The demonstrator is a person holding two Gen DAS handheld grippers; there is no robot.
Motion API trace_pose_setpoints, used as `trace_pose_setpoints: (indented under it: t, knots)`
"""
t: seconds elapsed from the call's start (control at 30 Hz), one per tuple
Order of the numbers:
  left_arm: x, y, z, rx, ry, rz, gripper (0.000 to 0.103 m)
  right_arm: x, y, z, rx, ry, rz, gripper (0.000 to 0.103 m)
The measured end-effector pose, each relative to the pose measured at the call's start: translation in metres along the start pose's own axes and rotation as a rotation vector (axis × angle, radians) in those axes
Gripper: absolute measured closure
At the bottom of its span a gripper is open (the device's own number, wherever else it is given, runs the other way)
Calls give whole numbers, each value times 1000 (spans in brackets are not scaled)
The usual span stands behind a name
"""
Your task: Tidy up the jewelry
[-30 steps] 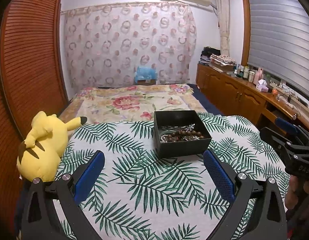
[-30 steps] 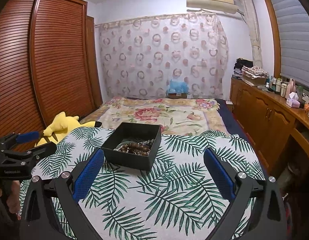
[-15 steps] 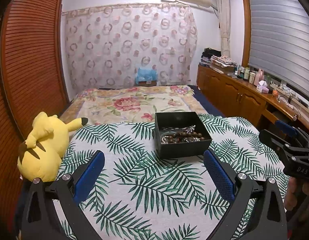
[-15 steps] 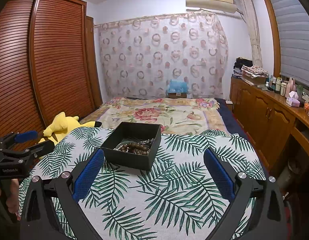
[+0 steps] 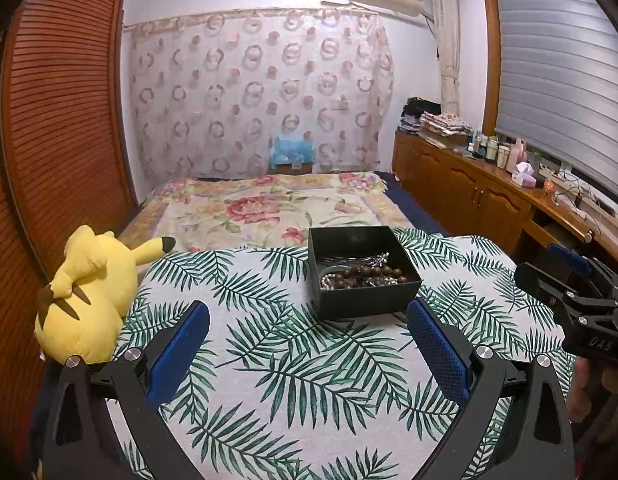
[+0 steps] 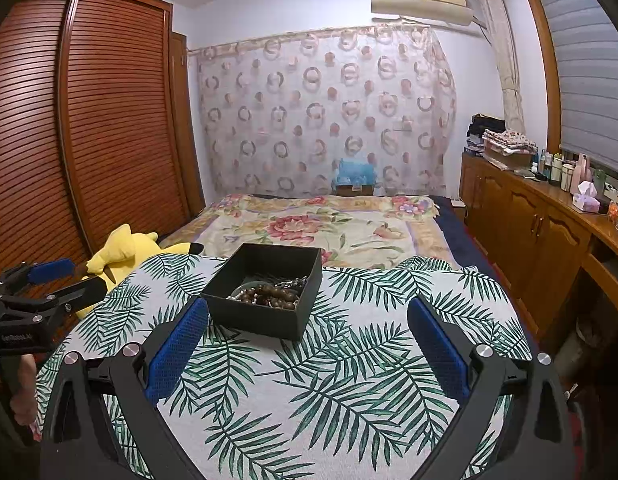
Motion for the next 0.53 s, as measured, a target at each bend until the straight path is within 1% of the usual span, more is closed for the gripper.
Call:
trace_pose_setpoints:
  t: [0.53]
  knots:
    - [1, 0, 1, 1, -1, 0, 8, -1, 0, 0, -1, -3, -4, 3]
Point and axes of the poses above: each gripper's, at about its wrist camera, not at the fingertips, and z roughly against the way its jaws point, y to its left, x to its top, the point moved 7 cm from there along -z, roughly the way its jaws point, and after that the axes turned 2 degrees about -z, right-handed, at the moved point
